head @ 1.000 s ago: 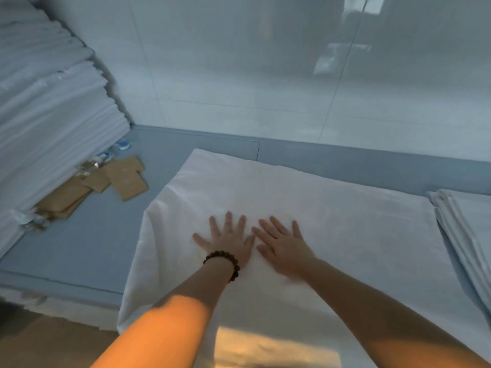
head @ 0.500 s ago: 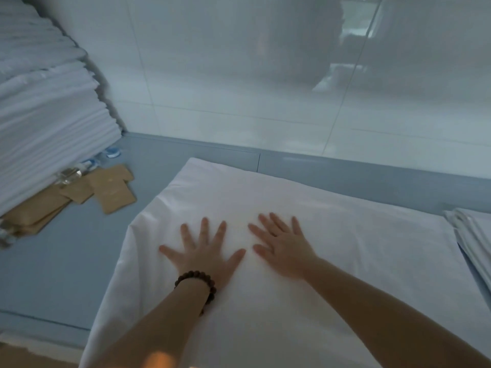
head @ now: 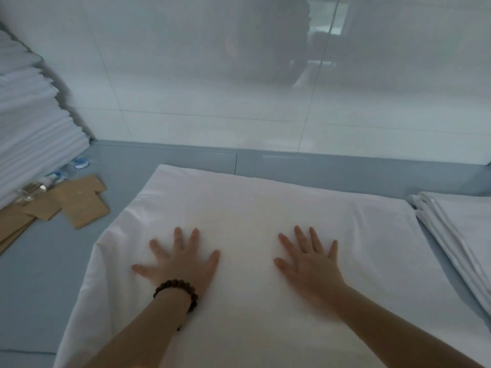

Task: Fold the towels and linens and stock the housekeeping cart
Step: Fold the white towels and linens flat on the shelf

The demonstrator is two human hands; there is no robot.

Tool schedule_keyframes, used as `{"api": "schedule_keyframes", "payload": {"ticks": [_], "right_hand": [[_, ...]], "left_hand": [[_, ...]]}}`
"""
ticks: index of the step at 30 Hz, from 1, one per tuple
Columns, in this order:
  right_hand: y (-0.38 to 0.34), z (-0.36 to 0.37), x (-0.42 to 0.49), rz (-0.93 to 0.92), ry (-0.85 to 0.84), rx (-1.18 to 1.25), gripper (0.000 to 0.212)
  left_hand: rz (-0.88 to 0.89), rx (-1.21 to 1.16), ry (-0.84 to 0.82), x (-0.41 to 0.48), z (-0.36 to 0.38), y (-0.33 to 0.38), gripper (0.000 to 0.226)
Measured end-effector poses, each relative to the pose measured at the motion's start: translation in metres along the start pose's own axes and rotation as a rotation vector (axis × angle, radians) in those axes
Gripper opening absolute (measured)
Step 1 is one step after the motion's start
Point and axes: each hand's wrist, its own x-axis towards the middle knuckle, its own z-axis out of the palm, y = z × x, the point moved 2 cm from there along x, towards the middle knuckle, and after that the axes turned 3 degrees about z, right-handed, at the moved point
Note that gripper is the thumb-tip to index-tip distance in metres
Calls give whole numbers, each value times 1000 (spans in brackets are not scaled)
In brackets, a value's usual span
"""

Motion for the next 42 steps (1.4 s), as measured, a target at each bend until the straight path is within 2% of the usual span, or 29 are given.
{"api": "schedule_keyframes", "payload": {"ticks": [2, 4, 6, 9, 10, 11, 12, 14, 15, 16, 18, 21, 22, 23, 24, 26, 27, 28, 29, 30, 32, 33, 34, 37, 38, 40, 42], "right_hand": [[0, 3, -14, 20, 28, -14, 62], [-4, 2, -17, -11, 60, -21, 59], [-7, 2, -16, -127, 75, -14, 58], [30, 4, -12, -418, 59, -25, 58], [59, 1, -6, -418, 64, -26, 57], [96, -3, 5, -321, 88, -31, 56], [136, -11, 18, -121, 105, -34, 57], [202, -35, 35, 381, 70, 7, 58], [216, -45, 41, 528, 51, -5, 58], [213, -50, 47, 544, 74, -34, 58], [167, -44, 55, 276, 127, -19, 57], [81, -14, 41, -263, 0, 14, 64], [80, -11, 40, -317, -8, -5, 65], [98, -14, 47, -256, 22, -12, 64], [125, -21, 56, -69, 68, -23, 62], [192, -39, 62, 474, 108, 31, 63], [212, -47, 63, 644, 98, 13, 63], [212, -49, 66, 654, 122, -40, 61], [195, -48, 73, 522, 150, -79, 59], [168, -44, 79, 315, 167, -40, 57], [115, -23, 79, -53, 71, 22, 57], [106, -17, 78, -133, 42, -8, 58], [112, -20, 81, -74, 43, -32, 59], [147, -43, 82, 543, 39, -27, 61], [142, -52, 82, 576, 74, -46, 59], [93, -60, 83, 333, 224, -45, 54], [28, -50, 72, 112, 301, 92, 51]], "left_hand": [[87, -8, 41, -7, -4, 27, 66], [326, -19, 62, -19, -1, 71, 62], [495, -4, 22, -31, 8, 109, 62], [464, 75, -14, -27, 24, 127, 71], [449, 98, 6, -24, 28, 126, 75], [442, 111, 29, -21, 32, 126, 77], [437, 113, 47, -19, 35, 126, 78], [419, 101, 63, -17, 38, 128, 77], [412, 95, 65, -17, 38, 129, 77], [410, 89, 68, -17, 37, 131, 77], [408, 82, 61, -19, 37, 131, 77], [395, 79, 53, -21, 35, 132, 78], [396, 81, 61, -22, 34, 133, 79], [399, 85, 69, -22, 33, 132, 78], [402, 89, 71, -22, 33, 133, 78], [402, 85, 67, -23, 34, 134, 77], [403, 85, 71, -24, 35, 135, 77], [403, 87, 71, -26, 36, 135, 78], [400, 83, 67, -28, 36, 137, 78], [397, 73, 65, -30, 36, 138, 78], [392, 57, 69, -37, 37, 141, 77], [391, 54, 70, -41, 36, 143, 76], [392, 53, 67, -44, 36, 145, 74], [409, 51, 44, -56, 34, 148, 70], [421, 42, 40, -58, 33, 147, 70], [455, 9, 34, -57, 30, 140, 70], [504, -3, 46, -49, 27, 127, 67]]}}
